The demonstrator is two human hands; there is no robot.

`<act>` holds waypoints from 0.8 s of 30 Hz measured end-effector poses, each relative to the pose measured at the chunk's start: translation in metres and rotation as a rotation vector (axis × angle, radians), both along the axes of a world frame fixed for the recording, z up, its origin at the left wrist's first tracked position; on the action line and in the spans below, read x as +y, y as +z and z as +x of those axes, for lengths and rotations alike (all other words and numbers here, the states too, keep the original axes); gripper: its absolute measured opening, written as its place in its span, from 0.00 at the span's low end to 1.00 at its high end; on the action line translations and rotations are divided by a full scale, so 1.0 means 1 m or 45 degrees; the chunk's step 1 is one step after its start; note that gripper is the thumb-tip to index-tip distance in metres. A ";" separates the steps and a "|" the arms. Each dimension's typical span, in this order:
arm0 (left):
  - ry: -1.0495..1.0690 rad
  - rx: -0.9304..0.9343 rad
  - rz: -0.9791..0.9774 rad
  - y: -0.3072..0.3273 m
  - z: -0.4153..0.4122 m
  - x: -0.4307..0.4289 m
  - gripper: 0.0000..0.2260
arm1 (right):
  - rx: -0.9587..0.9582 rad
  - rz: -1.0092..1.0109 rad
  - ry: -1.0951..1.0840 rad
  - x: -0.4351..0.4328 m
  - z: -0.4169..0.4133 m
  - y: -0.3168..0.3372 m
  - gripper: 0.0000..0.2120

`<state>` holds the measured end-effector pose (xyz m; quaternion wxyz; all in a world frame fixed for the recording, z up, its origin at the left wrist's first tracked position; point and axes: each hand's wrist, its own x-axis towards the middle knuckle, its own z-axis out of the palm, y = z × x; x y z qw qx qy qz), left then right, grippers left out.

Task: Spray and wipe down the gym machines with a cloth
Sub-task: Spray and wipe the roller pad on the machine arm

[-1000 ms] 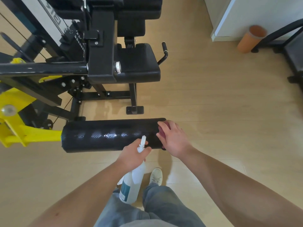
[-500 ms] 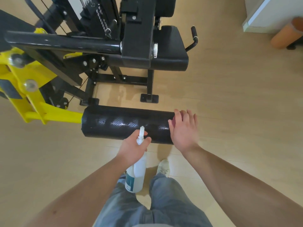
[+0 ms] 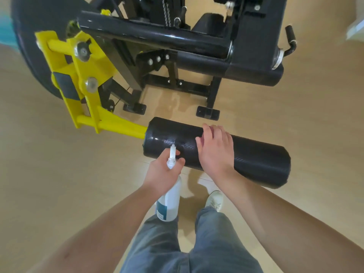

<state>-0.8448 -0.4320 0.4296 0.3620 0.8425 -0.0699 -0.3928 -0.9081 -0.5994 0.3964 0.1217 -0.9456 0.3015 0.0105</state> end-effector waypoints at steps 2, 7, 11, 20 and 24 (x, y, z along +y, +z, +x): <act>0.007 -0.026 0.007 0.000 0.012 0.013 0.07 | 0.023 -0.007 0.042 0.013 0.017 0.002 0.23; 0.161 -0.059 -0.014 -0.002 0.039 0.044 0.06 | 0.008 0.054 0.174 0.057 0.073 -0.001 0.26; 0.171 -0.086 -0.032 -0.001 0.055 0.067 0.02 | 0.006 0.060 0.254 0.085 0.111 -0.004 0.25; 0.129 -0.158 -0.037 0.005 0.062 0.077 0.01 | 0.017 -0.062 0.759 0.089 0.119 -0.004 0.24; 0.118 -0.174 -0.061 0.006 0.056 0.060 0.03 | 0.014 -0.155 0.794 0.068 0.077 -0.006 0.23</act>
